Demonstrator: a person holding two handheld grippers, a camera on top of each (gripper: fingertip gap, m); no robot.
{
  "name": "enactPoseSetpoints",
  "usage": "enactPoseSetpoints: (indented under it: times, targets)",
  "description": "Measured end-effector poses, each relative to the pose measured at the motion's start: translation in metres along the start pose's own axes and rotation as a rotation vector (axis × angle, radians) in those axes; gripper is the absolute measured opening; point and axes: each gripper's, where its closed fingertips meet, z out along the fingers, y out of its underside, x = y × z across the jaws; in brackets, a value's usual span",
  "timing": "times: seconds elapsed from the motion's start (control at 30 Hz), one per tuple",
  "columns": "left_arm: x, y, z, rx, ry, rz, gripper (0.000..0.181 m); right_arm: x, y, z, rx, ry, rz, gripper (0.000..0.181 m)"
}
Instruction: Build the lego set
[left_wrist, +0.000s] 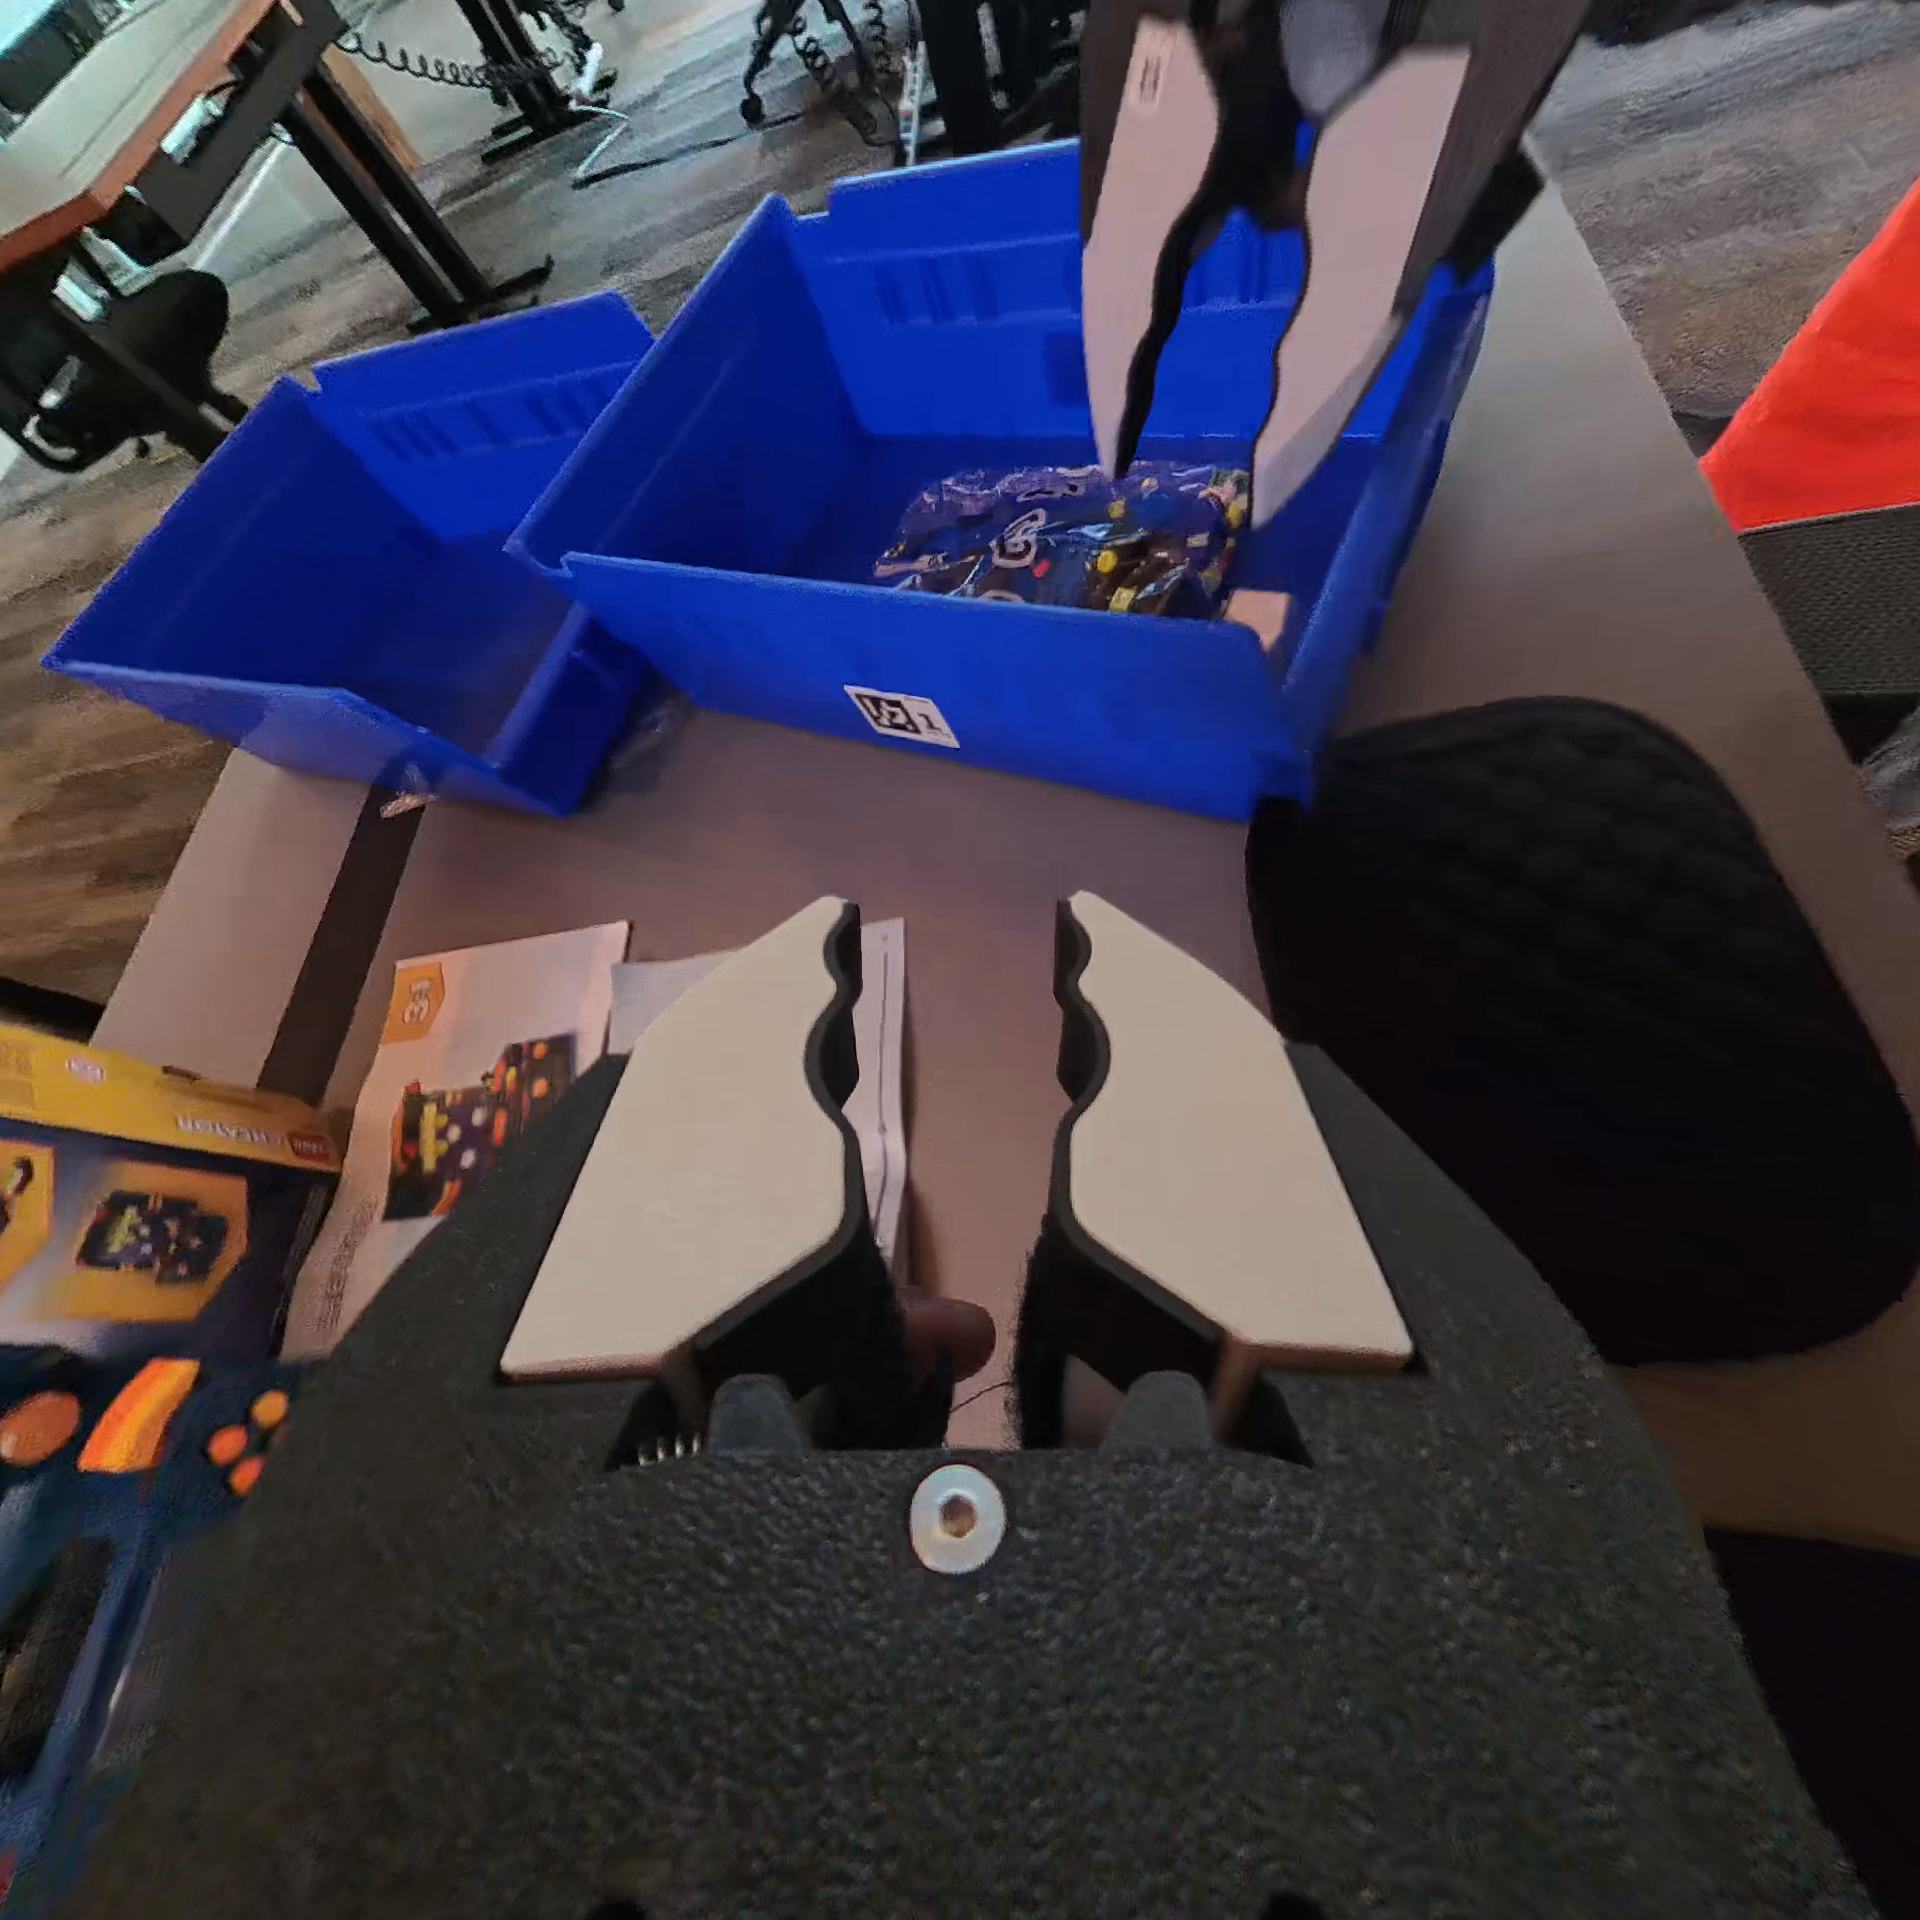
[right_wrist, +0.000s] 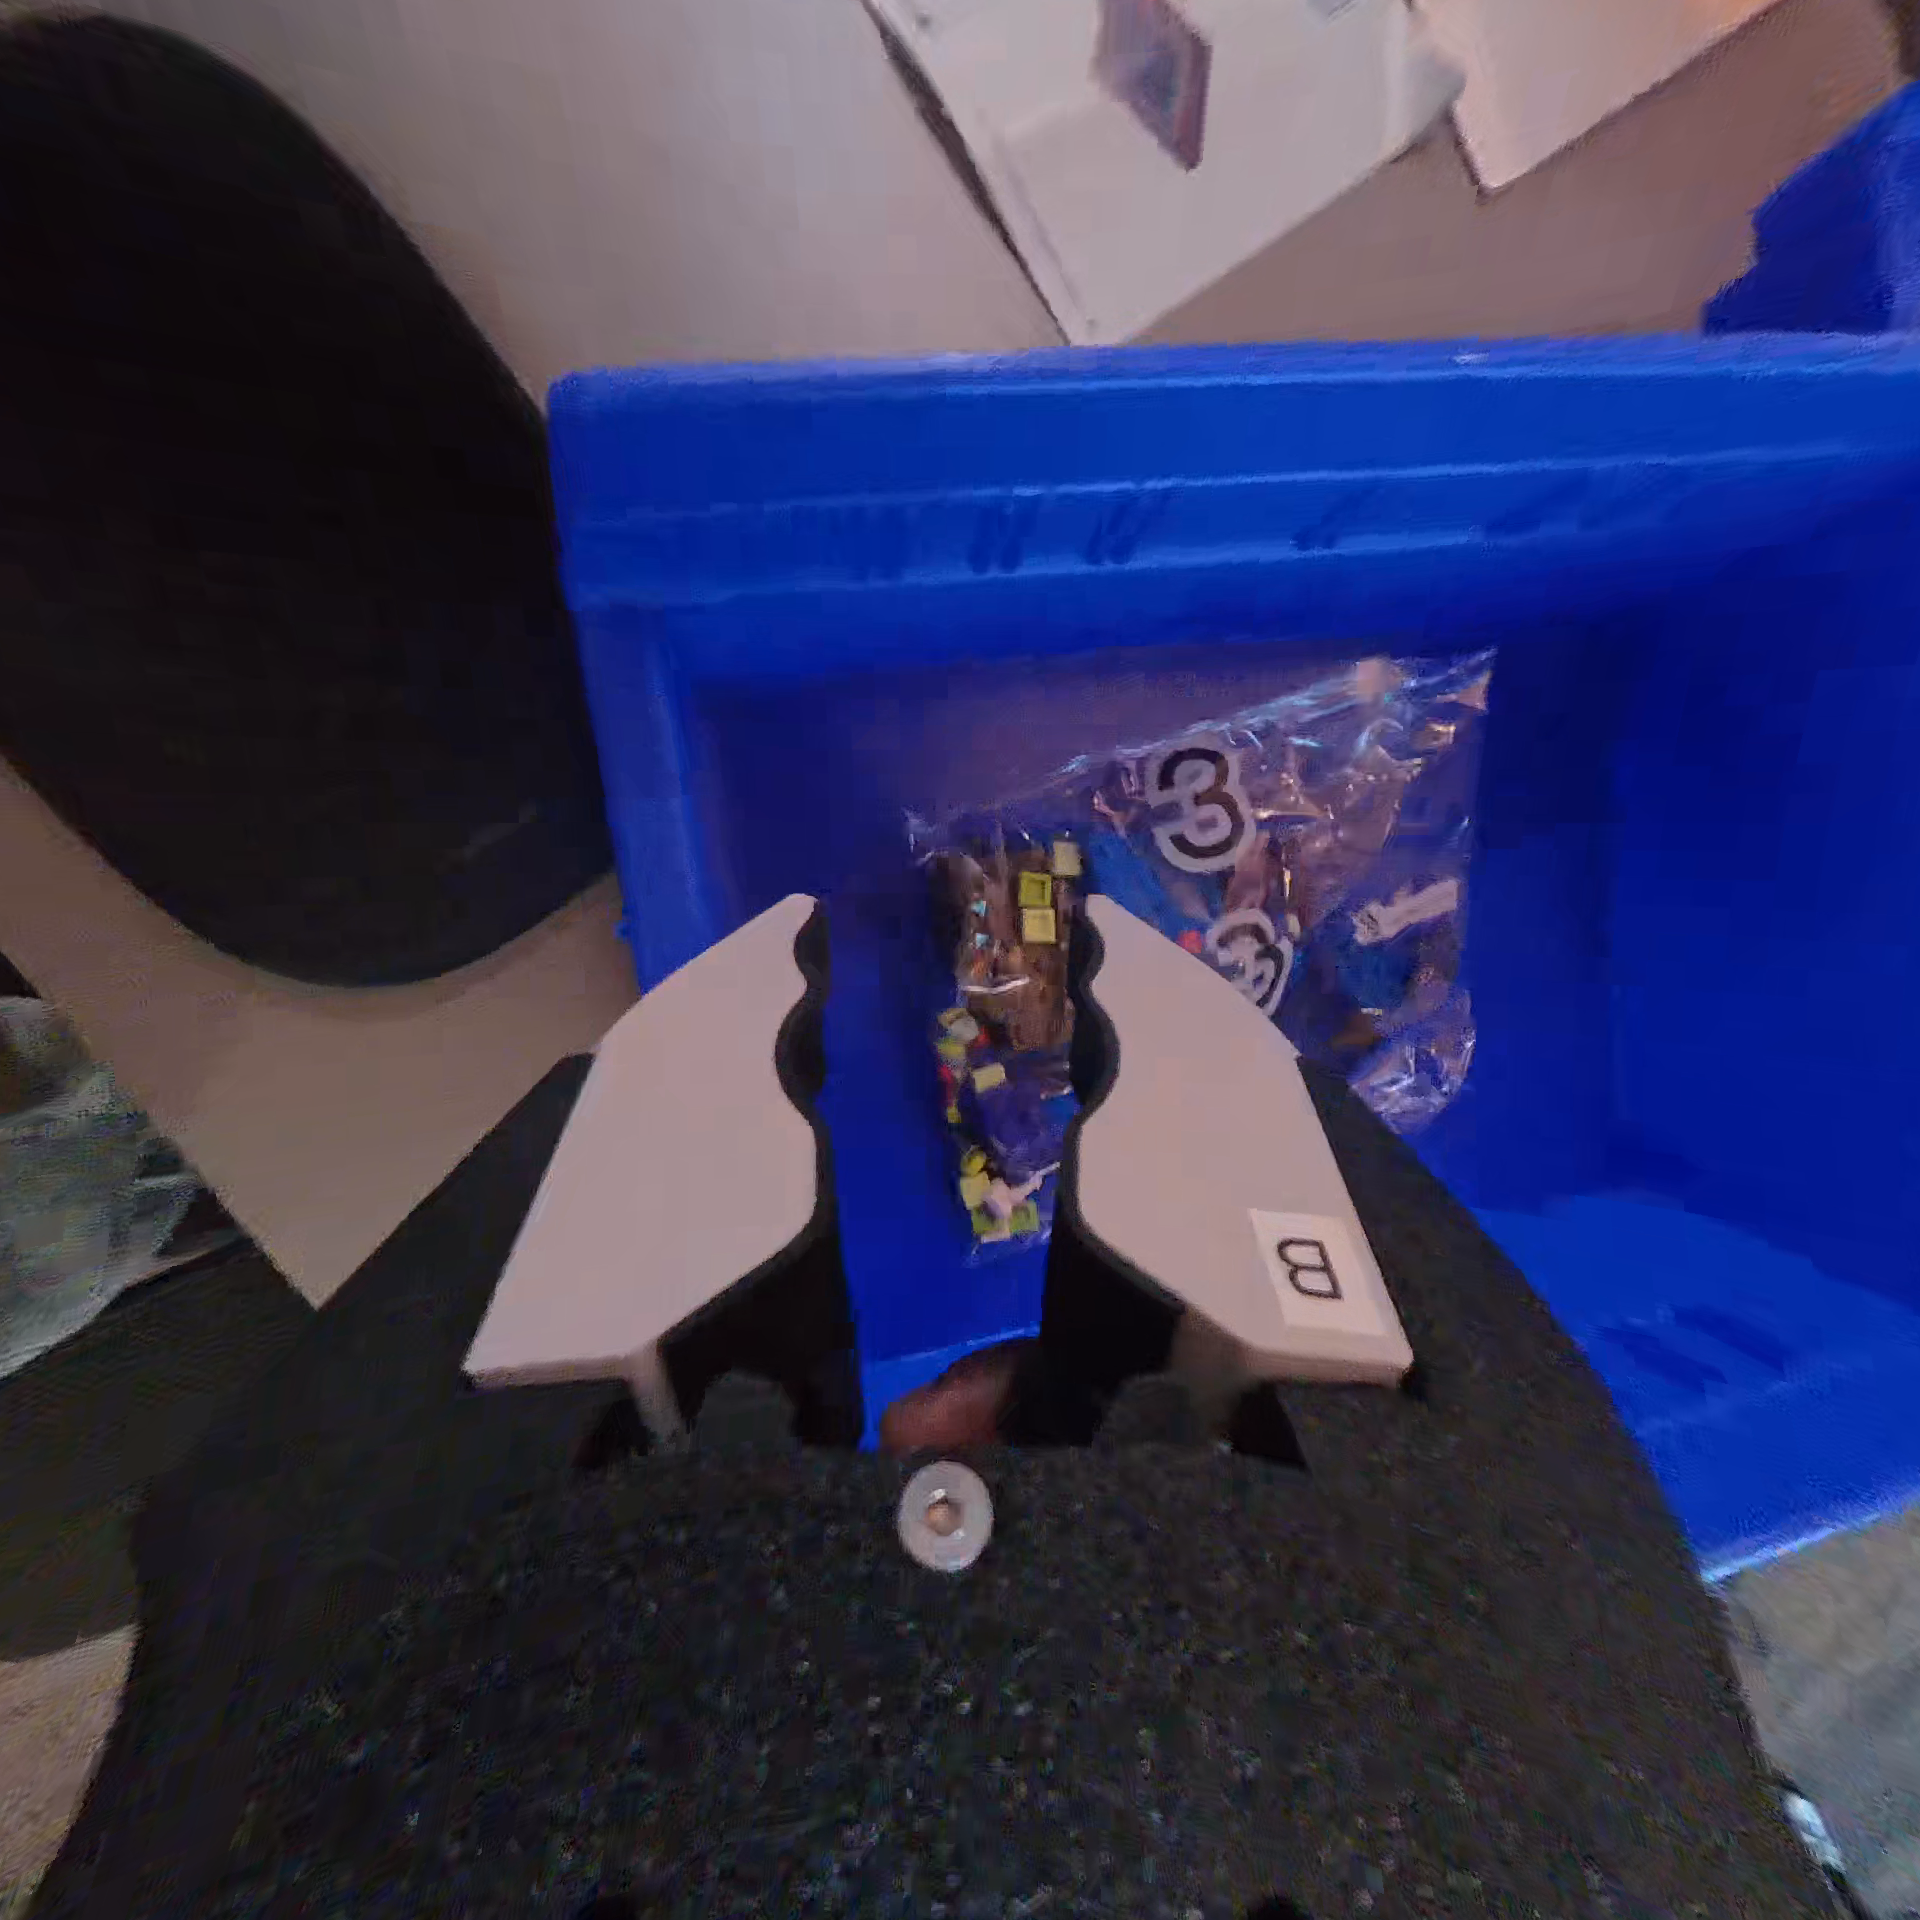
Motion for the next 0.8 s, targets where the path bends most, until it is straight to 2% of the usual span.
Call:
enactPoseSetpoints:
  times: [0.07,0.13,0.2,0.23,0.3,0.4,0.47,0.6,0.7,0.8]
  targets:
    - [0.004,0.008,-0.01,0.005,-0.037,-0.016,0.035,0.001,0.004,0.026,-0.091,0.089,-0.106,0.049]
    - [0.007,0.013,-0.018,0.02,-0.049,-0.049,0.036,0.006,0.01,0.047,-0.152,0.169,-0.15,0.047]
    - [0.012,0.015,-0.022,0.047,-0.026,-0.083,0.037,0.015,0.015,0.057,-0.179,0.239,-0.178,0.021]
    - [0.013,0.014,-0.023,0.066,-0.019,-0.089,0.038,0.019,0.013,0.053,-0.16,0.273,-0.203,0.01]
    - [0.01,0.008,-0.025,0.117,-0.025,-0.074,0.041,0.026,0.0,0.029,-0.058,0.28,-0.192,0.005]
    - [0.001,-0.016,-0.021,0.238,-0.026,-0.028,0.045,0.036,-0.023,-0.029,0.173,0.231,-0.251,0.003]
    - [-0.004,-0.041,-0.013,0.321,-0.022,0.02,0.049,0.036,-0.033,-0.068,0.299,0.151,-0.314,0.003]
    - [-0.008,-0.105,0.003,0.46,-0.031,0.231,0.059,0.023,-0.057,-0.133,0.499,0.001,-0.44,0.003]
    - [-0.012,-0.145,0.022,0.46,-0.011,0.394,0.055,0.009,-0.07,-0.16,0.543,-0.091,-0.508,0.003]
    - [-0.002,-0.177,0.038,0.414,0.114,0.493,0.04,0.0,-0.079,-0.163,0.507,-0.127,-0.567,0.003]
